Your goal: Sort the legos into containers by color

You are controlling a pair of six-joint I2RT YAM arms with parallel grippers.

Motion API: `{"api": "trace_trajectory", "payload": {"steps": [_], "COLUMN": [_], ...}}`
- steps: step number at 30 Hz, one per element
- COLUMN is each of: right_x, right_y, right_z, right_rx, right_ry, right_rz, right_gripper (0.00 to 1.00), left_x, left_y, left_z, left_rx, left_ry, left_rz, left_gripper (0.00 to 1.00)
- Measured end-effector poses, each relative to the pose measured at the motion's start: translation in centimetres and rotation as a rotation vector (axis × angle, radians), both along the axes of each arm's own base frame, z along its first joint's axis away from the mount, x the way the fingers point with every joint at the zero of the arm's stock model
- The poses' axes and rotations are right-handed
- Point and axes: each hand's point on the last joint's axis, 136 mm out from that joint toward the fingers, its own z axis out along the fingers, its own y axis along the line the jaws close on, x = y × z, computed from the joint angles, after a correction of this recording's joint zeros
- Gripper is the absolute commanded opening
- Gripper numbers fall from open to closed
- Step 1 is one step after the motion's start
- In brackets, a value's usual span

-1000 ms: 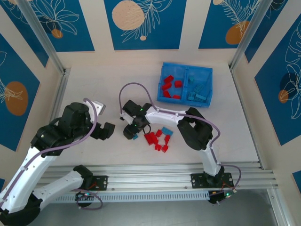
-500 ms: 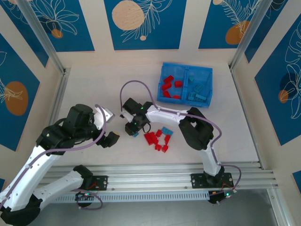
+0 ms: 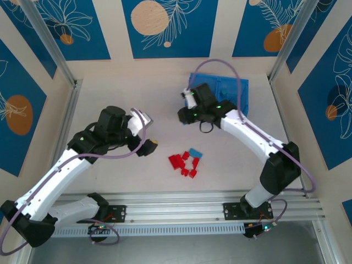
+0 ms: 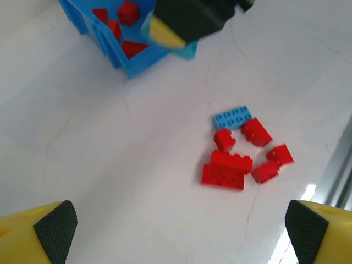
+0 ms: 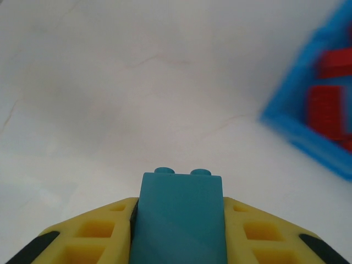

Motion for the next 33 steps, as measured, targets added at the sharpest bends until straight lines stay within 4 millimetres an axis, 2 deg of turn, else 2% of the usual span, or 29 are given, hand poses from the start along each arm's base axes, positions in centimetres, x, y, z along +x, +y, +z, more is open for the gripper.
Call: {"api": "trace_trajectory", "payload": {"steps": [4,8,11,13,16,18,22,25,27,30,33], "right_x": [2.9,5.1,6.7,7.9,10.3,12.3,15.6,17.2,17.4,17.2,16.2], "right_y": [-7.6,-14.2,-17.5,-19.0,-20.2,-20.6,-20.8,-20.8,-20.8,-20.7,-20.6], "right_z": [1.0,0.0,-1.5,-3.4,-6.8,-8.6,-10.6,-10.4,-9.7,-8.6,-7.6], "right_rx": [0.011,0.015,0.028,0.031,0.025,0.026,0.036,0.044,0.048,0.055,0.062], "right_ry": [-0.039,-0.022,0.010,0.051,0.133,0.171,0.214,0.217,0.214,0.206,0.206], "right_rz": [-0.233,-0.445,-0.559,-0.616,-0.675,-0.699,-0.720,-0.732,-0.736,-0.733,-0.728], "right_gripper": [0.22,0.22,0.22,0.22,0.24,0.26,0.37,0.45,0.47,0.47,0.48], "left_x": [2.2,3.7,4.4,4.8,5.2,5.5,6.0,5.7,5.3,4.6,3.8], "left_y": [-1.6,-2.7,-3.2,-3.5,-4.0,-4.3,-4.7,-4.9,-4.9,-5.1,-5.7], "left_z": [1.6,2.0,1.1,0.3,-0.8,-0.9,-0.2,-0.3,-0.7,-1.4,-2.3], "left_rx": [-0.130,-0.263,-0.287,-0.273,-0.228,-0.196,-0.159,-0.148,-0.141,-0.133,-0.120], "left_ry": [-0.023,0.011,0.057,0.079,0.099,0.093,0.064,0.071,0.097,0.132,0.171], "left_rz": [0.063,0.138,0.165,0.167,0.153,0.133,0.097,0.074,0.062,0.045,0.033], "left_gripper": [1.00,1.00,1.00,1.00,1.00,1.00,1.00,1.00,1.00,1.00,1.00]}}
